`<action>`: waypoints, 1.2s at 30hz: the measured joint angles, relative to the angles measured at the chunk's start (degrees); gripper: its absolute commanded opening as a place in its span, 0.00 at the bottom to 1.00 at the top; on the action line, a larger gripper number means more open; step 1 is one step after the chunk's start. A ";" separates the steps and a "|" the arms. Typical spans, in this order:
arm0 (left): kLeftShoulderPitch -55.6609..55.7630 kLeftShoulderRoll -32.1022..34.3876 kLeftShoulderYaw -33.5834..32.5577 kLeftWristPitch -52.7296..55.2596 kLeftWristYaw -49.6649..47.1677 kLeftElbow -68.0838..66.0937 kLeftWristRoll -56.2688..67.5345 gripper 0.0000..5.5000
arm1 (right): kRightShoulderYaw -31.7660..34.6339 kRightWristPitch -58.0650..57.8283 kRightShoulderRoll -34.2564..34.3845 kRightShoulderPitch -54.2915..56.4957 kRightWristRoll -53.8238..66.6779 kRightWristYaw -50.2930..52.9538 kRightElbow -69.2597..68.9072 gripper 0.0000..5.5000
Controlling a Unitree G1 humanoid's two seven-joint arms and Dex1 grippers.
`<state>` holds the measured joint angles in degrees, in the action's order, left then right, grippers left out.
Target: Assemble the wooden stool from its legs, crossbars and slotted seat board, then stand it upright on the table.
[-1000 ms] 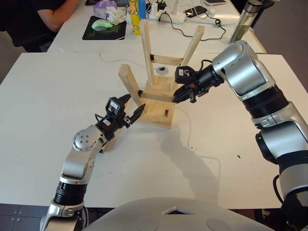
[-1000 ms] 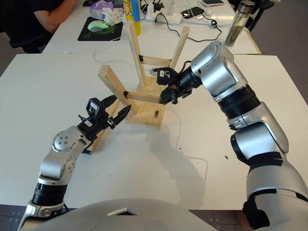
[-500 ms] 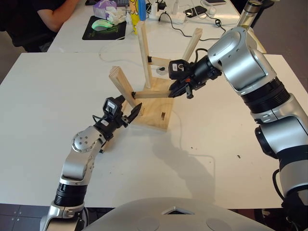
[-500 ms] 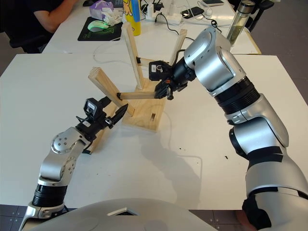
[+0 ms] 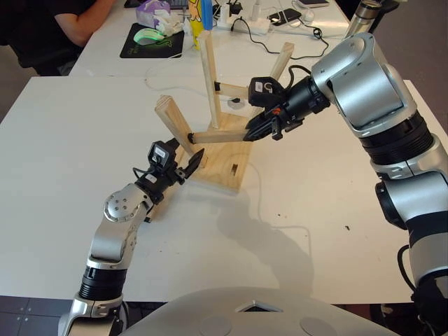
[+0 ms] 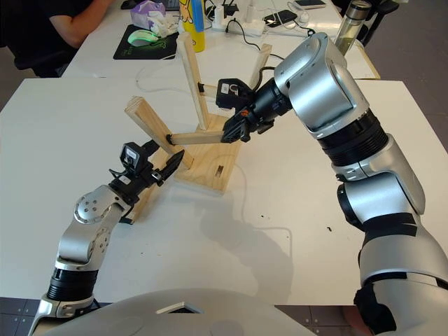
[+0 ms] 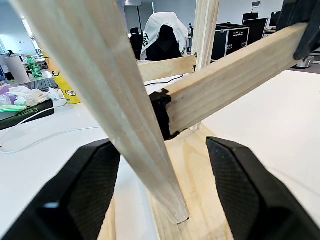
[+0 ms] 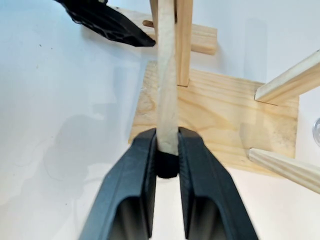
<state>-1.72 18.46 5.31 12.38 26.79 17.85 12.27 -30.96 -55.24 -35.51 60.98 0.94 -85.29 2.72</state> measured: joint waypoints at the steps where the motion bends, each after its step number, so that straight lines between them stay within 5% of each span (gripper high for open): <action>1: 0.00 0.00 0.08 -0.05 0.04 0.00 0.00 0.56 | 0.01 -0.43 -0.17 -0.33 0.12 0.33 -0.34 0.08; 36: -0.06 0.40 -0.09 0.83 1.37 0.11 0.10 0.56 | -2.01 0.78 -2.45 -4.07 2.49 7.32 -4.72 0.08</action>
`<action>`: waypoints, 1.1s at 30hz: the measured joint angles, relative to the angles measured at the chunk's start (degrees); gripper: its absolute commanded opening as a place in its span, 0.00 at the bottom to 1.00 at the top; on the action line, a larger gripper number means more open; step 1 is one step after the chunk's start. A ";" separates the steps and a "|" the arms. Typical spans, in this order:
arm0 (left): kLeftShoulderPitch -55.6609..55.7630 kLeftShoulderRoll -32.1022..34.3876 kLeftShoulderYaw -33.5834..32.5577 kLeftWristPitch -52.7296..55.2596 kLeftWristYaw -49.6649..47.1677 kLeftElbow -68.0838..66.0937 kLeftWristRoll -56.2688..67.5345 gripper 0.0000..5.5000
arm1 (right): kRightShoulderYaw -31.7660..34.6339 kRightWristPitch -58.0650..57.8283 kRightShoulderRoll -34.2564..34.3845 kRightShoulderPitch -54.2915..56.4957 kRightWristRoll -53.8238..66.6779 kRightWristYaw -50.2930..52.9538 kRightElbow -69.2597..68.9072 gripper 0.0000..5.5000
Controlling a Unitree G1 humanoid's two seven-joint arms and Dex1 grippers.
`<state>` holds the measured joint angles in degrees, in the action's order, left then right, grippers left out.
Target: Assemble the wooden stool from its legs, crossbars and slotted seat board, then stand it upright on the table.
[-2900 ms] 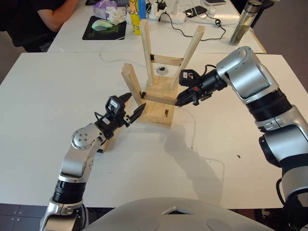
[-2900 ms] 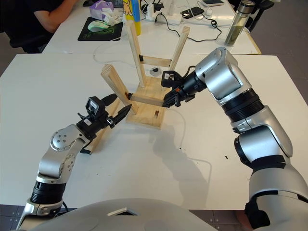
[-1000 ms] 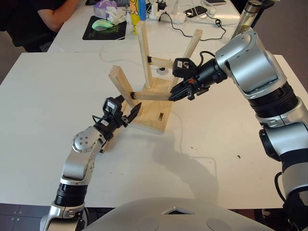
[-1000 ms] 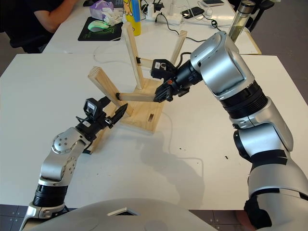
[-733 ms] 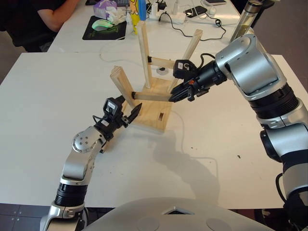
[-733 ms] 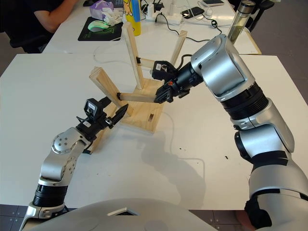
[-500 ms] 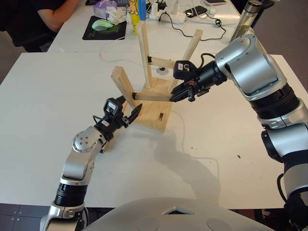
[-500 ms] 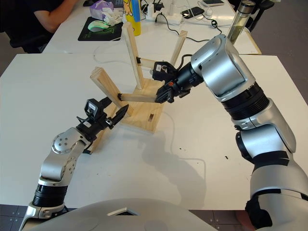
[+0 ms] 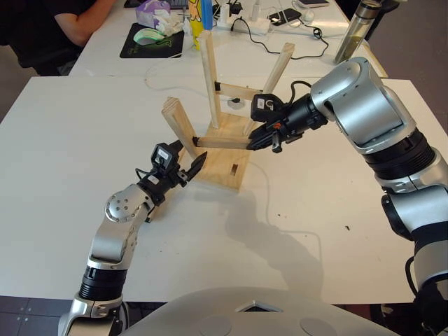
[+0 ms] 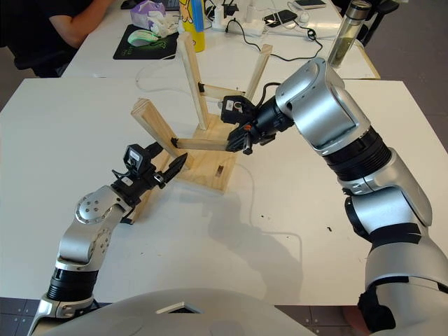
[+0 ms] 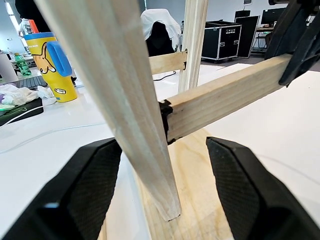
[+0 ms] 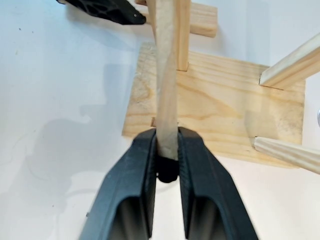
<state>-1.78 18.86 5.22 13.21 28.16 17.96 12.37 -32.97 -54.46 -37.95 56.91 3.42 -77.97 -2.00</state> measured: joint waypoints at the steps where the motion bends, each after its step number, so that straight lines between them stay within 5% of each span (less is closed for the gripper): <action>1: 0.00 0.00 -0.06 0.05 0.00 0.00 0.00 0.56 | 0.03 -0.13 0.05 -0.03 0.10 0.32 -0.24 0.08; 33: 0.18 -2.26 0.42 1.53 -4.29 -0.59 -1.90 0.56 | 2.97 -19.84 3.64 -5.23 5.72 19.55 -22.46 0.08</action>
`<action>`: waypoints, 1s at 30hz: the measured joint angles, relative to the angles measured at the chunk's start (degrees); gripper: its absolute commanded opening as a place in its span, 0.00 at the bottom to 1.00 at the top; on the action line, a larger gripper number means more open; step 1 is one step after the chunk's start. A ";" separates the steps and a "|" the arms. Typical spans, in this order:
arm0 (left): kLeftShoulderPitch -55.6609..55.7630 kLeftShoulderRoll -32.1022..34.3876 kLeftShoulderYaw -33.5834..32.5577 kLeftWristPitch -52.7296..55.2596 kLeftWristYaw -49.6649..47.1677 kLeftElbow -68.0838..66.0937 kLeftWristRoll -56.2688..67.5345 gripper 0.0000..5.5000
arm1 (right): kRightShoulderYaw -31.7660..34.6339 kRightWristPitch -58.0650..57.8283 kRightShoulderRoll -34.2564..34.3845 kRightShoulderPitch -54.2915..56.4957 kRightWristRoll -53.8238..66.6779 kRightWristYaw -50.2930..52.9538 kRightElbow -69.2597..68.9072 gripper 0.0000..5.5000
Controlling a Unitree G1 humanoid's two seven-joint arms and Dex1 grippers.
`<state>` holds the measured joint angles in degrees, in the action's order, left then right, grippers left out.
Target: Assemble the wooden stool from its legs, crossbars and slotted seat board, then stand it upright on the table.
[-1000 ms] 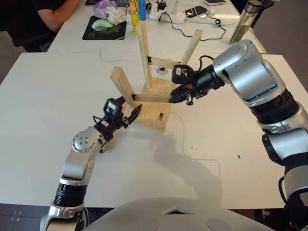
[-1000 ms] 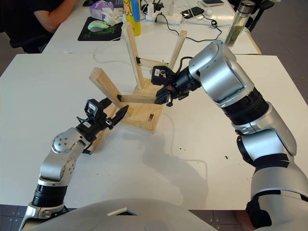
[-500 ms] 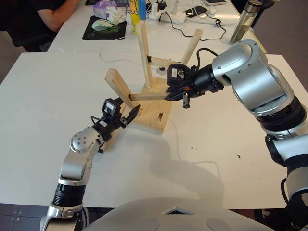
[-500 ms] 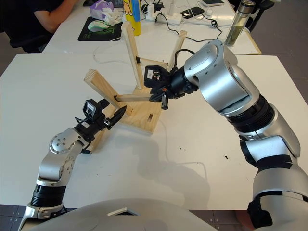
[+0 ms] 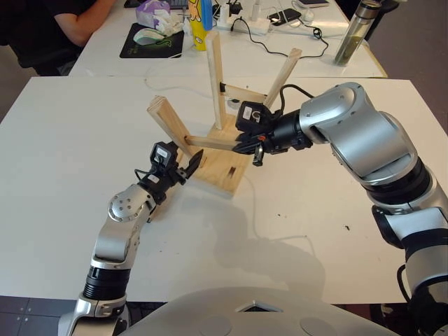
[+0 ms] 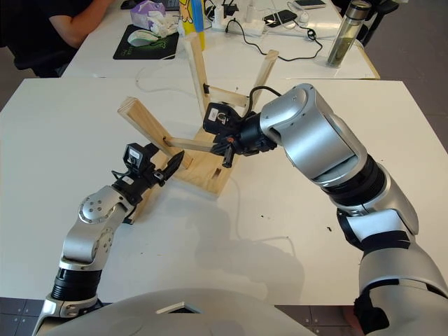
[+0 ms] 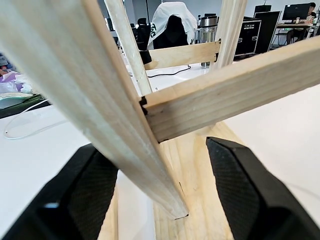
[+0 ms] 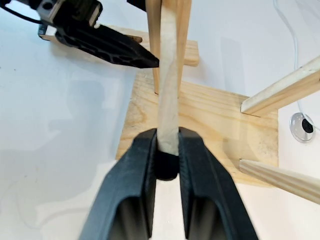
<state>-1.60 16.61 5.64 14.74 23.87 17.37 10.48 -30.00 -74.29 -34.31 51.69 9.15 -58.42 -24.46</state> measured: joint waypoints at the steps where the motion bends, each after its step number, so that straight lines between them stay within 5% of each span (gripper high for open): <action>1: 0.09 -0.06 0.00 0.05 -0.15 -0.08 -0.03 0.56 | 0.07 -0.68 0.27 -0.13 0.31 0.81 -0.38 0.08; 30: 0.92 -0.56 -0.19 0.54 -2.89 -0.88 -0.63 0.56 | 2.29 -1.85 5.46 4.17 6.35 6.53 4.93 0.08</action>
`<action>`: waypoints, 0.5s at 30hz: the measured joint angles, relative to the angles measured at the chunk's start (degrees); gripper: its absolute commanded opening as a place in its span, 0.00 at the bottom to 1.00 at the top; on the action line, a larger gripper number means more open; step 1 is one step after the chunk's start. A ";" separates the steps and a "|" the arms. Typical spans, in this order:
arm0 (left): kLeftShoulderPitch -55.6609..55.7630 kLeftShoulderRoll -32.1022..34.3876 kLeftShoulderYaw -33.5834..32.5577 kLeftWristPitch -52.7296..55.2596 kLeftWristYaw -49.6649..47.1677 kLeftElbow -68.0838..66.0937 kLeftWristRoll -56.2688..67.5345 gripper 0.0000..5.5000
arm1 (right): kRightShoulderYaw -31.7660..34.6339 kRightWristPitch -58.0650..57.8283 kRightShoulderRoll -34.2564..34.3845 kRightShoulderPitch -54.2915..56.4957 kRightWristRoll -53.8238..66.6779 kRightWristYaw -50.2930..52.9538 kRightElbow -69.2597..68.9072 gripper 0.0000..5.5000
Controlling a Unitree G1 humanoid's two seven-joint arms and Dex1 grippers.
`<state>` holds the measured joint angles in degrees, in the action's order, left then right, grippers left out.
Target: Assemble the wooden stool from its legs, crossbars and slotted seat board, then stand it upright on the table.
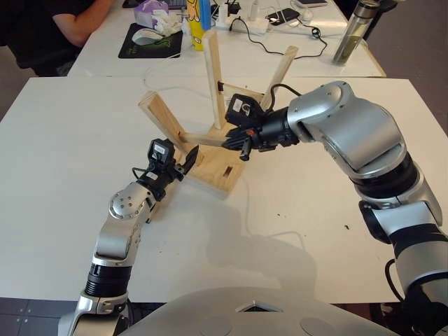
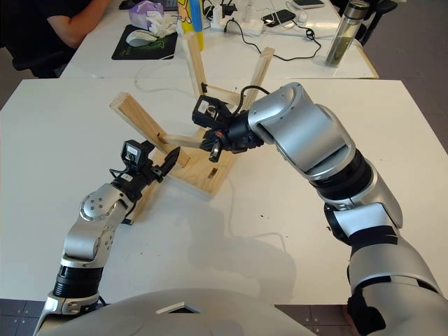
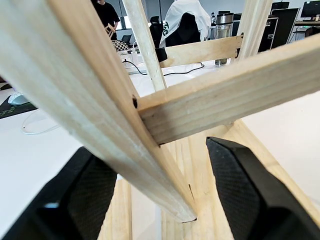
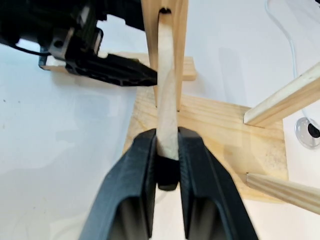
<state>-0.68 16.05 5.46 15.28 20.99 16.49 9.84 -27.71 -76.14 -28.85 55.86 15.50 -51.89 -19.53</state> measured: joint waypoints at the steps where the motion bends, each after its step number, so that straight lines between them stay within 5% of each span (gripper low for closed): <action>1: 0.00 -0.01 0.01 0.00 0.00 0.00 0.00 0.56 | 0.31 0.35 0.25 0.64 0.29 0.00 0.05 0.08; 15: 0.40 -0.05 0.29 -0.05 0.27 -0.37 0.13 0.56 | 2.61 2.68 -0.43 -3.28 1.69 1.80 -1.22 0.08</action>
<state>-0.29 16.00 5.75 15.23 21.26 16.12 9.98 -25.10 -73.45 -29.28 52.58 17.19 -50.09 -20.75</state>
